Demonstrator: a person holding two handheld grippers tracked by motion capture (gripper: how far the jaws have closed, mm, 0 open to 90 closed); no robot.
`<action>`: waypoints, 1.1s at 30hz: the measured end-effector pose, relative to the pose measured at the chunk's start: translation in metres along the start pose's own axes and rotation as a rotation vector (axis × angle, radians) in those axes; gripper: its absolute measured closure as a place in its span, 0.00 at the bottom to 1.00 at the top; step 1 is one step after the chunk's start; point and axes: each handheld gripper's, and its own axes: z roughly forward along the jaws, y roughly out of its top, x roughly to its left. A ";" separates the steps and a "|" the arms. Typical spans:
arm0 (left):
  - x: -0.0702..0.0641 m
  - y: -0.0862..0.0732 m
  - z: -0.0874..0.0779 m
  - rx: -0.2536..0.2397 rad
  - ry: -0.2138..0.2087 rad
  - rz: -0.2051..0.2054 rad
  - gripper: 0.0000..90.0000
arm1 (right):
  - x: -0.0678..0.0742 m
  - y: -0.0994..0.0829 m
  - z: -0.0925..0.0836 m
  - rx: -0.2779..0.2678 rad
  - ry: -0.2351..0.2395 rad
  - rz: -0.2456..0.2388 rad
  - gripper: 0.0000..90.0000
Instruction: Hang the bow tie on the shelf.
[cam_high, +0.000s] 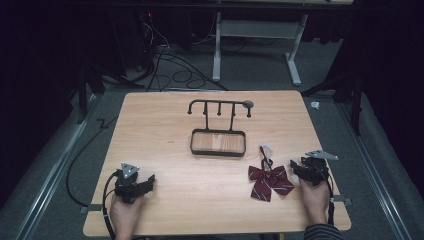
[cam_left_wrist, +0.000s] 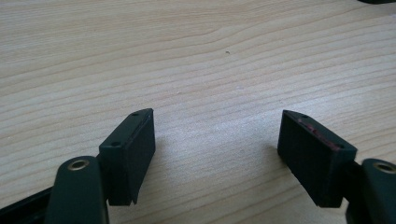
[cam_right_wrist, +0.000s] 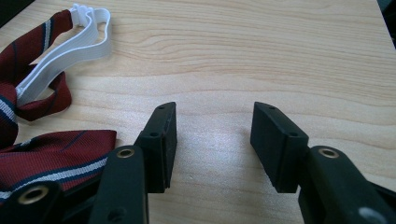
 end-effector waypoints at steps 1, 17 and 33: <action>0.000 0.000 0.000 0.000 0.000 0.000 0.31 | 0.000 0.000 0.000 0.001 0.000 0.001 0.58; 0.000 0.000 0.000 0.000 -0.002 0.000 0.31 | 0.001 0.000 0.000 -0.001 -0.008 0.001 0.54; 0.000 0.000 0.000 -0.001 0.000 0.000 0.31 | 0.003 -0.001 0.000 -0.002 -0.006 -0.005 0.55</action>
